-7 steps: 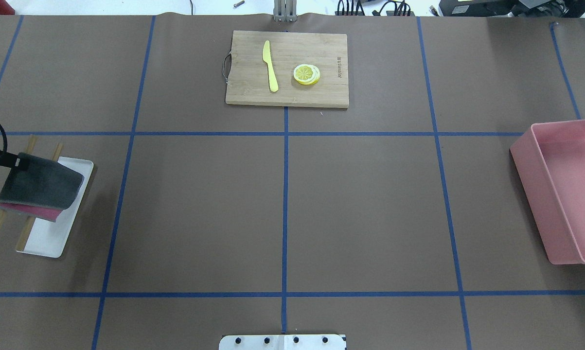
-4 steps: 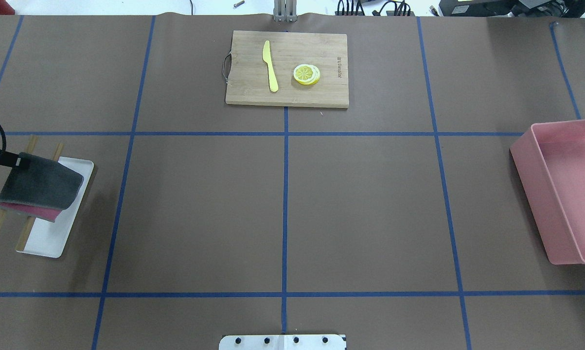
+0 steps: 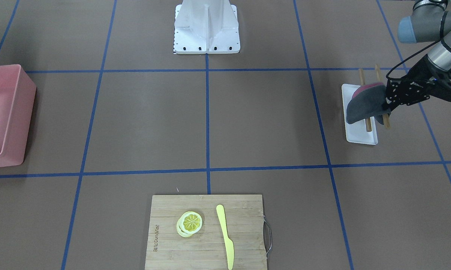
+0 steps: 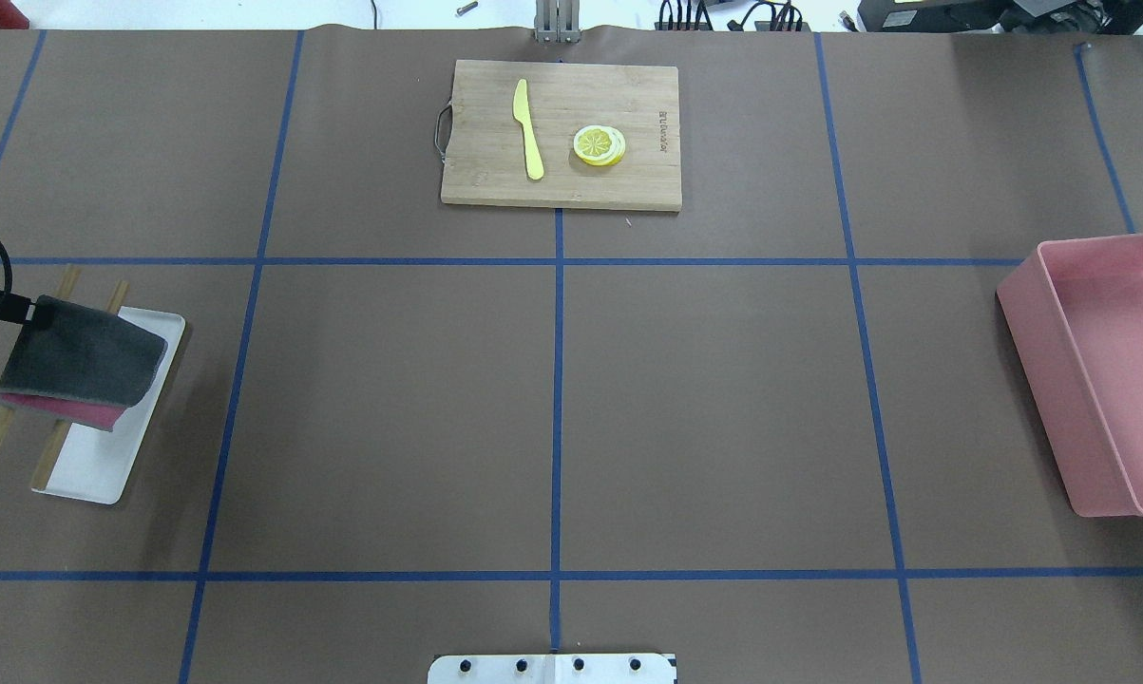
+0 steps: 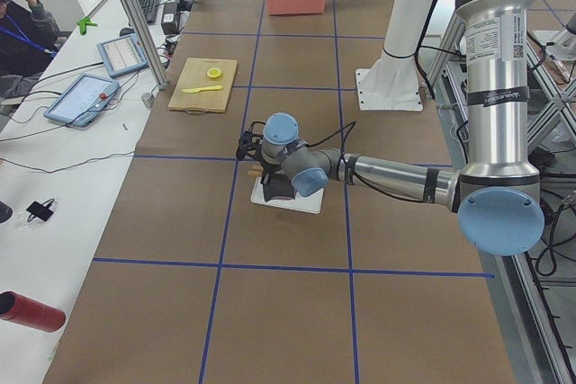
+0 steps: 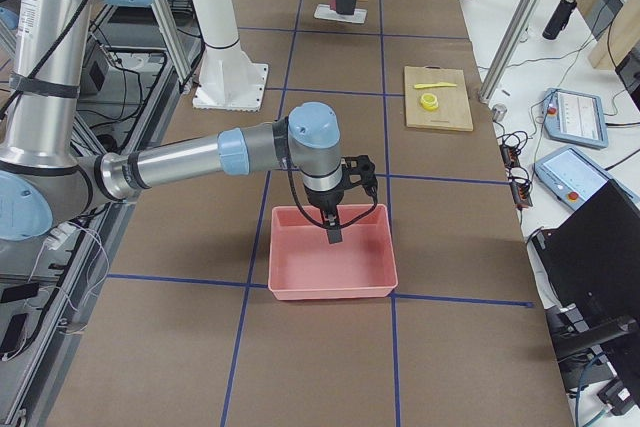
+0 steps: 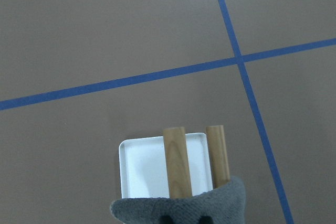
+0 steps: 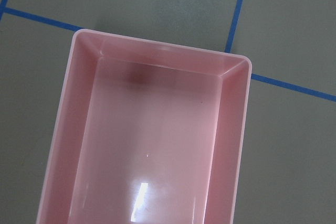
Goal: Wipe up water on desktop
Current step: 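Close the left gripper on the grey cloth's edge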
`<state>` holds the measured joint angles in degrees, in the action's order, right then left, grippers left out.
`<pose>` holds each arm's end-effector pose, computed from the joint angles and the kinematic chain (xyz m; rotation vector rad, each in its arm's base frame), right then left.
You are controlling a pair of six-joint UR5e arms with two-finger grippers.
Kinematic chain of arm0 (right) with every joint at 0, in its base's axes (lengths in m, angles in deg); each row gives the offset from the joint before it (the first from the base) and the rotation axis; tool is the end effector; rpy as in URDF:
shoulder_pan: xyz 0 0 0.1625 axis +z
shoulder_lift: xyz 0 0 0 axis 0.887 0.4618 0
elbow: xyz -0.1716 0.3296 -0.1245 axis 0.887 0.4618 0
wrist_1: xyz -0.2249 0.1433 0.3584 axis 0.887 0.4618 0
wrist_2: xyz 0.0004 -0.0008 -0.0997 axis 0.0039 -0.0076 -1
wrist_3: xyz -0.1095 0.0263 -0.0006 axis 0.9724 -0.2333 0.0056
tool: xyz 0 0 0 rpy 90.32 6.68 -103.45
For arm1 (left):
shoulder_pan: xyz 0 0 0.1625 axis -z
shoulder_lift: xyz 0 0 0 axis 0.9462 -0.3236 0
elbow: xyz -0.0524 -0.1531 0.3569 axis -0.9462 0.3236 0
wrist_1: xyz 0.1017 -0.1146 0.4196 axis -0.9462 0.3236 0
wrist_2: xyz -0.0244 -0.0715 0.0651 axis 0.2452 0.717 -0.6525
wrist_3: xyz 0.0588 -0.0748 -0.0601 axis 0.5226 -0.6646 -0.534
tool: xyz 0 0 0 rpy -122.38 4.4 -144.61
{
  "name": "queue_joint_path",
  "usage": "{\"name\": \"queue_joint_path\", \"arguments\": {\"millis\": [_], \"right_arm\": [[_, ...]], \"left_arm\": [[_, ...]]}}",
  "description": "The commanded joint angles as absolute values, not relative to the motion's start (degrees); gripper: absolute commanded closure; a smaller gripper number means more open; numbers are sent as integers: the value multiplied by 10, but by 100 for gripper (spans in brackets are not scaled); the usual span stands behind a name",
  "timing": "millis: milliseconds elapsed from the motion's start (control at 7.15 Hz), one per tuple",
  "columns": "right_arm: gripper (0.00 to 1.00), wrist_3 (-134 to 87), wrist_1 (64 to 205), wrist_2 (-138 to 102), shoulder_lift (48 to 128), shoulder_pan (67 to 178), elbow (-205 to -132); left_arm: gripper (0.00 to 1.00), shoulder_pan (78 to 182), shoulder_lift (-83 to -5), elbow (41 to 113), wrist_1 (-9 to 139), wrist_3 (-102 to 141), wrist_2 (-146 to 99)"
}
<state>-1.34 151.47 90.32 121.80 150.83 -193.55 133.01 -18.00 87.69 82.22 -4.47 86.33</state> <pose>0.0462 -0.4379 0.5012 0.2053 -0.7131 -0.1905 0.1881 -0.4780 0.4923 0.3050 1.0056 0.1361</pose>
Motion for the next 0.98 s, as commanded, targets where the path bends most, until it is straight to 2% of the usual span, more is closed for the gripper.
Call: {"name": "queue_joint_path", "arguments": {"millis": [0, 839], "right_arm": [[0, -13, 1515, 903, 1218, 1508, -1934], [0, -14, 1515, 904, 1210, 1508, -1936]], "left_arm": [[100, 1334, -176, 883, 822, -45, 863], [100, 1355, -194, 910, 828, -113, 869]]}}
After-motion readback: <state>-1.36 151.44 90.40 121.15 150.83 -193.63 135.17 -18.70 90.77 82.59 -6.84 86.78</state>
